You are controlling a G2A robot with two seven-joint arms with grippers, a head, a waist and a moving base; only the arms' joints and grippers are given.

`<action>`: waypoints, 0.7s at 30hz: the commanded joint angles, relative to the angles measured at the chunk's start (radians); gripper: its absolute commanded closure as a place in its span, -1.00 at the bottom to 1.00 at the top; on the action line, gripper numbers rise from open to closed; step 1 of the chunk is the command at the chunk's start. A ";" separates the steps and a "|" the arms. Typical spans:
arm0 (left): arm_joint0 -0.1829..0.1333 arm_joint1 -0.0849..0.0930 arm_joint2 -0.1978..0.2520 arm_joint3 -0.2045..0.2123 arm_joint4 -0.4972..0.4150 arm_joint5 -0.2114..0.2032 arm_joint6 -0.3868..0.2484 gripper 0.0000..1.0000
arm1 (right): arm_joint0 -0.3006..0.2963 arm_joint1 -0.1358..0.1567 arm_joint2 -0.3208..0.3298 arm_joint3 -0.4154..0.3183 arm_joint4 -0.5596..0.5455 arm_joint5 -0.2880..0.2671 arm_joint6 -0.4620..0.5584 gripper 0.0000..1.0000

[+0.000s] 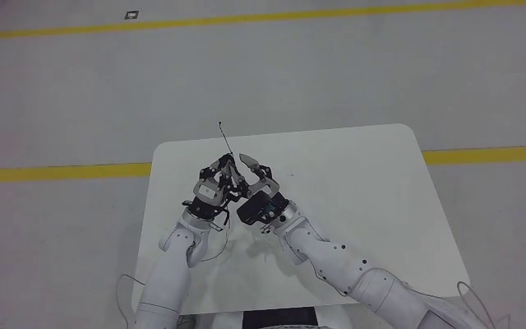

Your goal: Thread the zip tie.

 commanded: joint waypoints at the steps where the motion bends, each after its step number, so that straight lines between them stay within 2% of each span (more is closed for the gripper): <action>1: 0.000 0.000 0.000 0.000 0.000 0.000 0.000 1.00 | 0.003 -0.001 -0.001 0.004 0.000 0.000 -0.002 0.54; 10: 0.000 0.000 0.000 0.000 0.000 0.000 0.000 1.00 | 0.011 -0.001 -0.006 0.009 0.000 0.000 -0.006 0.68; 21: 0.000 0.000 0.000 0.000 0.000 0.000 0.000 1.00 | 0.040 0.009 -0.027 0.022 0.000 0.000 0.004 0.64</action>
